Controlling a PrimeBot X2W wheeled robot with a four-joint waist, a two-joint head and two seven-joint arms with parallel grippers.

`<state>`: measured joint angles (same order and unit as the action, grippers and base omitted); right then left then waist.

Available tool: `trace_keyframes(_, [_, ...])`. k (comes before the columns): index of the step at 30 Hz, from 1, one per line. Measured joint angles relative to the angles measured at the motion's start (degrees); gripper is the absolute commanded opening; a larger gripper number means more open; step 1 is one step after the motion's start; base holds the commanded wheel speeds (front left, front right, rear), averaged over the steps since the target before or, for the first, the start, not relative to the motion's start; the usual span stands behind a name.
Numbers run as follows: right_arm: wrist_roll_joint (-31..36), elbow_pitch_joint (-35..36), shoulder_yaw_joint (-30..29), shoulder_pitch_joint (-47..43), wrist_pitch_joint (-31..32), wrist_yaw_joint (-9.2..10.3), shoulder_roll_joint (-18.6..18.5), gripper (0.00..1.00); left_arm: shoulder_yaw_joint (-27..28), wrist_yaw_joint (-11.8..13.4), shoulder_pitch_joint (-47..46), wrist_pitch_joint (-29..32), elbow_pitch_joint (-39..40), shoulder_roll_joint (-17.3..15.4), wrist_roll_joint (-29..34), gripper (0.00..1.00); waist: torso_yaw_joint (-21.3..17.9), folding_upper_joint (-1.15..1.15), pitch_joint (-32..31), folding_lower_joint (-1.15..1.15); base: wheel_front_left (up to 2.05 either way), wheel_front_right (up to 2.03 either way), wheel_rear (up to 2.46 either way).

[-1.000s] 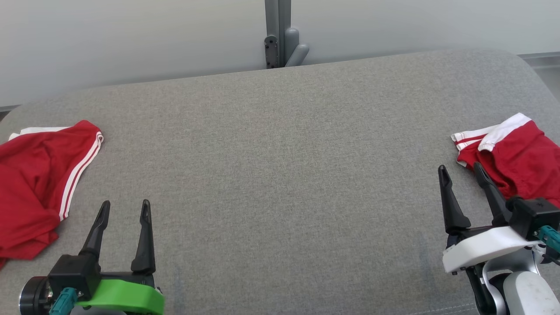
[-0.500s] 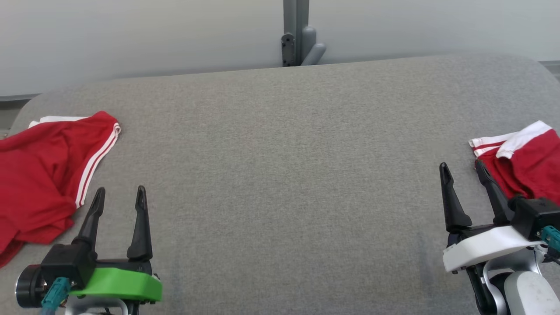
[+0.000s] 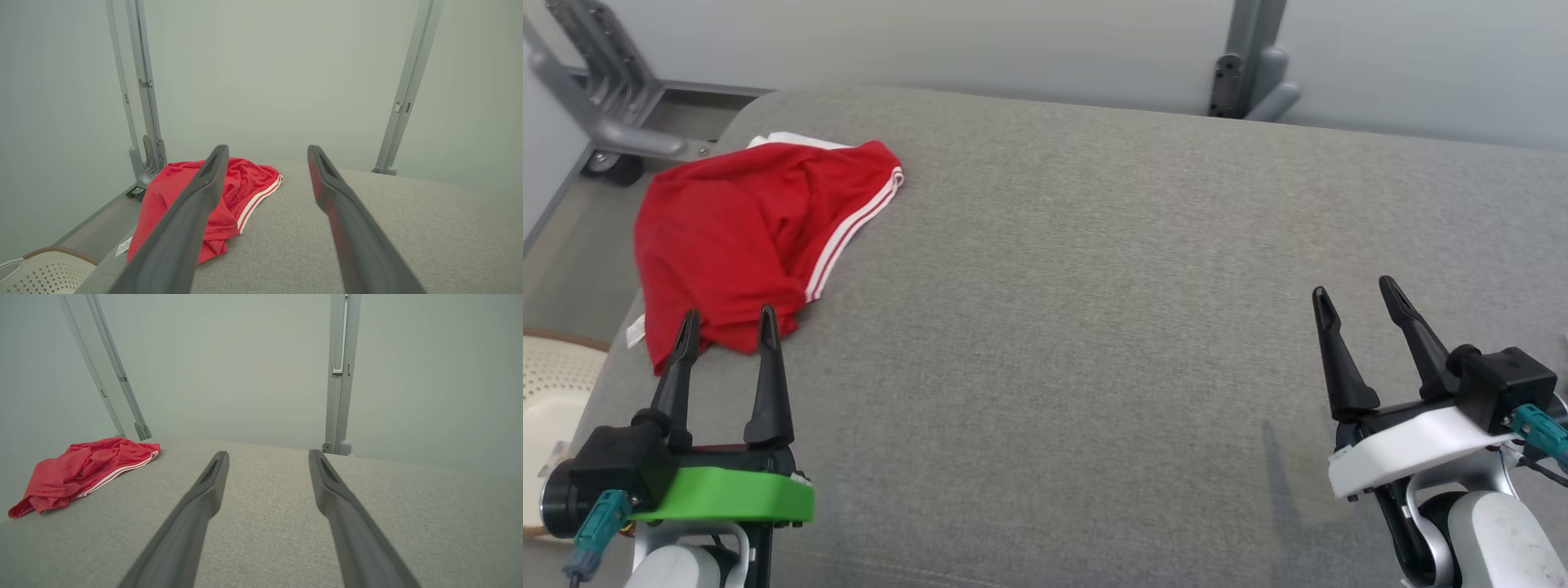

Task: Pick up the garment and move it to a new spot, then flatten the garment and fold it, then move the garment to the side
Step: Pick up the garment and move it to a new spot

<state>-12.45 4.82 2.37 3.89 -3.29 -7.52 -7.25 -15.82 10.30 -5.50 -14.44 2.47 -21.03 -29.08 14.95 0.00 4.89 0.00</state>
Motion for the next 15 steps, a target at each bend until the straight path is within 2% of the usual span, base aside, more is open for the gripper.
trace_keyframes(8, [-0.15, -0.09, 0.74, 0.03, 0.53, 0.0, 0.2, 1.0, 0.59, -1.4, 0.01, -0.34, -0.83, 0.44, 0.58, 1.0, 6.35, 0.0, -0.21, 0.0, 0.0, 0.0, 0.0])
trace_keyframes(15, [-0.38, -0.13, 0.73, -0.04, 0.62, 0.0, 0.43, 1.0, 0.97, -2.42, 0.0, -0.53, -1.08, 0.58, 1.47, 1.0, 8.17, 0.0, -0.45, 0.0, 0.0, 0.0, 0.0])
